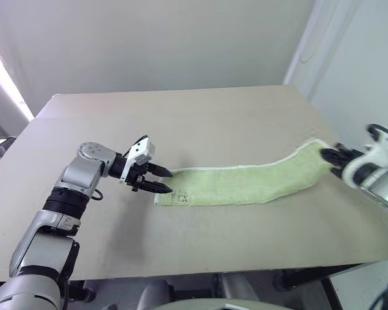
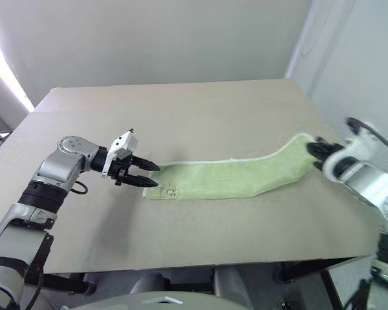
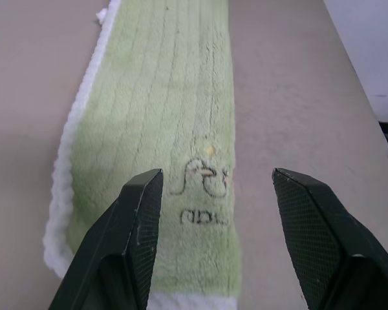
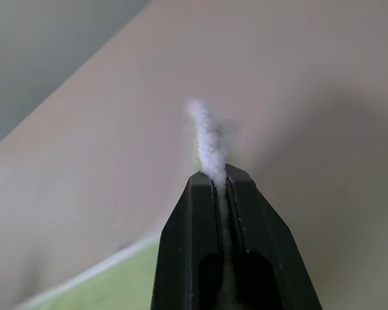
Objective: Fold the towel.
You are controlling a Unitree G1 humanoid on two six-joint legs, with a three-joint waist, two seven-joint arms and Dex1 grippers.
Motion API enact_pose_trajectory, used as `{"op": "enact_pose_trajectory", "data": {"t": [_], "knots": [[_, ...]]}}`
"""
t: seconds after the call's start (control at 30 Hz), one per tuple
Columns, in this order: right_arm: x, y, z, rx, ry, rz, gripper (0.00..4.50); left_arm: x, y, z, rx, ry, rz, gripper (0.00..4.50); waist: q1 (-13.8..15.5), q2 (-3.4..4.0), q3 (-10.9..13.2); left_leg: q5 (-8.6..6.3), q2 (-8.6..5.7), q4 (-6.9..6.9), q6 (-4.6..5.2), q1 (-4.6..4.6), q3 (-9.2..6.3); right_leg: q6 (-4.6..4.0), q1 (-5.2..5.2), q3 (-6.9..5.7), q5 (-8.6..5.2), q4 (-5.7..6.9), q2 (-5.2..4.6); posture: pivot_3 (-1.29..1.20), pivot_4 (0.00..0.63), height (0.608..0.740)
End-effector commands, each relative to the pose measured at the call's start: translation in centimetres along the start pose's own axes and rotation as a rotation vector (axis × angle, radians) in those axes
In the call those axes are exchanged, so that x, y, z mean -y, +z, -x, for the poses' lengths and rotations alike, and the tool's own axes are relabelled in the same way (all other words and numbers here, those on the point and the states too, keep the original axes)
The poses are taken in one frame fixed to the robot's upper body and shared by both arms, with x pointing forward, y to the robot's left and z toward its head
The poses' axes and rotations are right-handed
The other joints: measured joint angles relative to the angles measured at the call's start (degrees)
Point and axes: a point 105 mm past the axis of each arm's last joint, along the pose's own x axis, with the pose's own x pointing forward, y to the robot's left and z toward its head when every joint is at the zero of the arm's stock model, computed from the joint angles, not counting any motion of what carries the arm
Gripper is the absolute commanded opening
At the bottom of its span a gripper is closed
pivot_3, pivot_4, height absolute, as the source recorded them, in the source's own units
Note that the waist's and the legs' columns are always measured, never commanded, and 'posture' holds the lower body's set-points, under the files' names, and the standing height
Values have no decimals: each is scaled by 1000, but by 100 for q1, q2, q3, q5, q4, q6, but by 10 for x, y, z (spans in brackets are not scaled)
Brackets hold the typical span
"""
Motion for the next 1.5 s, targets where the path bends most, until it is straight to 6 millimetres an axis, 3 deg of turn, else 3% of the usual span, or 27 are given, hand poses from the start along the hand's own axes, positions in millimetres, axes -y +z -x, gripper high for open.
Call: {"op": "enact_pose_trajectory", "data": {"t": [0.03,0.23,0.53,0.73,1.13,1.2,1.27,1.4,1.5], "knots": [[-32,-17,-6,-60,83,41,13,-2,7,8,1,28,-47,2844,3,0,0,0,0,1,0,2,-4,-1,-2,0,0,-1,2,0,0,712],[-59,-73,-17,-250,138,135,13,-2,9,7,2,36,-51,2844,64,0,-1,-1,-3,4,1,-12,1,4,-19,8,-1,-13,-4,0,0,712],[-45,-111,-30,-346,69,155,13,-2,8,6,-9,35,-51,2844,41,0,-1,-2,-2,5,3,-4,3,4,-18,9,-1,-7,0,0,0,712],[-50,-105,-36,-295,76,232,13,-2,8,9,-19,34,-35,2844,48,2,0,-2,4,6,4,-2,-1,2,-19,23,-1,-2,18,0,0,712],[-56,-106,-40,-277,108,172,13,-3,8,11,-22,42,-16,2844,46,2,0,-2,9,8,3,-4,-3,2,-19,35,0,-2,31,0,0,712],[-82,-105,-35,-272,249,174,519,-2,8,13,-26,37,16,2844,40,2,0,-2,10,7,4,-3,-3,2,-19,35,0,-1,33,0,0,712],[-100,-98,-26,-270,373,169,519,-2,9,16,-22,40,39,2844,19,2,0,-2,11,7,4,-2,-3,1,-20,40,0,0,38,0,0,712],[-103,-99,-18,-310,423,227,519,-3,8,17,-31,48,49,2844,0,1,-1,-2,13,8,4,-2,-4,1,-20,41,0,3,39,0,0,712],[-102,-107,-17,-335,418,291,1083,-2,7,16,-32,44,49,2844,8,1,-1,-2,12,8,3,-3,-4,1,-20,42,0,1,39,0,0,712]]}}
